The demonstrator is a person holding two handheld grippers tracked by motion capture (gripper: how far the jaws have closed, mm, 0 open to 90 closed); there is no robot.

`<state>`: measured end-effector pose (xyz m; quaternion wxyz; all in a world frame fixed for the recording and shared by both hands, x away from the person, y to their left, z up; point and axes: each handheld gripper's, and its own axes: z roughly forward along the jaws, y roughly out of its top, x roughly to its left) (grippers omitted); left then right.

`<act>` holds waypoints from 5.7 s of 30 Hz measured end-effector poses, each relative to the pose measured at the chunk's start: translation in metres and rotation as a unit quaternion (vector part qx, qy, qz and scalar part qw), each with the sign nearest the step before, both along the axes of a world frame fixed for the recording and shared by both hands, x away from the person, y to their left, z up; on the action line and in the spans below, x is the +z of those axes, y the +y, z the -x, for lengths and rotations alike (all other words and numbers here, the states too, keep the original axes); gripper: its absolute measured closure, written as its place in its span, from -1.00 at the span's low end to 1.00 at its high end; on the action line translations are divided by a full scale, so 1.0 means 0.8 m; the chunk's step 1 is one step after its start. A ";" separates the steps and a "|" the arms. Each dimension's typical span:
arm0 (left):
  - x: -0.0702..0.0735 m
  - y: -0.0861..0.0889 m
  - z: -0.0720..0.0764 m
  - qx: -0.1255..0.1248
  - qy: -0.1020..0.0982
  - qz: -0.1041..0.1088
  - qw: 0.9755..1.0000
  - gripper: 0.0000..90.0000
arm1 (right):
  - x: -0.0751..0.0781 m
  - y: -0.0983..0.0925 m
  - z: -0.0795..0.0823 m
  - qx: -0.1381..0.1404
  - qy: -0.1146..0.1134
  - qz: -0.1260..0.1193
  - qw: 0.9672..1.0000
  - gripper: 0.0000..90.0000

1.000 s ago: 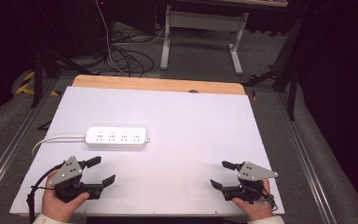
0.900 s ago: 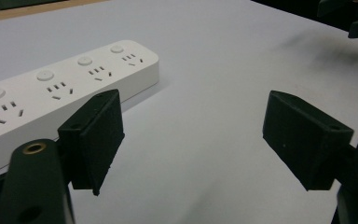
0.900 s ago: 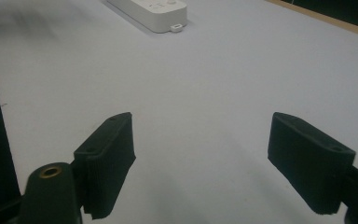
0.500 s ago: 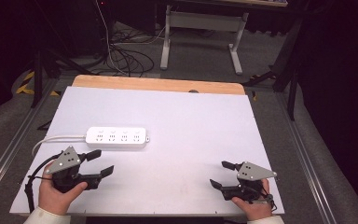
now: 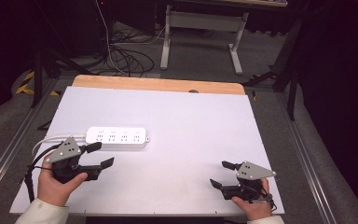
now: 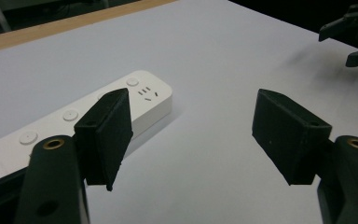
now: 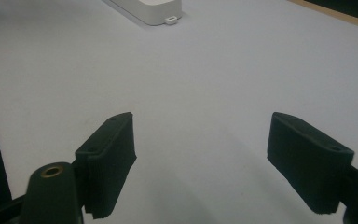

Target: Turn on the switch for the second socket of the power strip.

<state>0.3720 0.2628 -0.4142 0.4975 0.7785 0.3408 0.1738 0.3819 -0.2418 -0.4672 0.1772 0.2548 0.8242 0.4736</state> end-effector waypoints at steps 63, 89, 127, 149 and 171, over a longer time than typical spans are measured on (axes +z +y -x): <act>-0.037 -0.002 -0.145 0.119 0.064 -0.034 0.990 0.99 | -0.004 0.003 -0.003 0.011 0.006 0.005 1.000 -0.48; -0.058 -0.006 -0.158 0.132 0.105 -0.057 0.984 1.00 | -0.005 0.004 -0.004 0.013 0.007 0.005 1.000 -0.48; -0.067 -0.016 -0.155 0.154 0.087 -0.076 0.981 1.00 | -0.005 0.004 -0.003 0.016 0.007 0.006 1.000 -0.48; -0.071 -0.017 -0.153 0.158 0.083 -0.073 0.981 1.00 | -0.004 0.005 -0.002 0.016 0.007 0.008 1.000 -0.48; -0.071 -0.019 -0.153 0.167 0.088 -0.074 0.979 1.00 | -0.005 0.006 -0.002 0.017 0.007 0.010 1.000 -0.48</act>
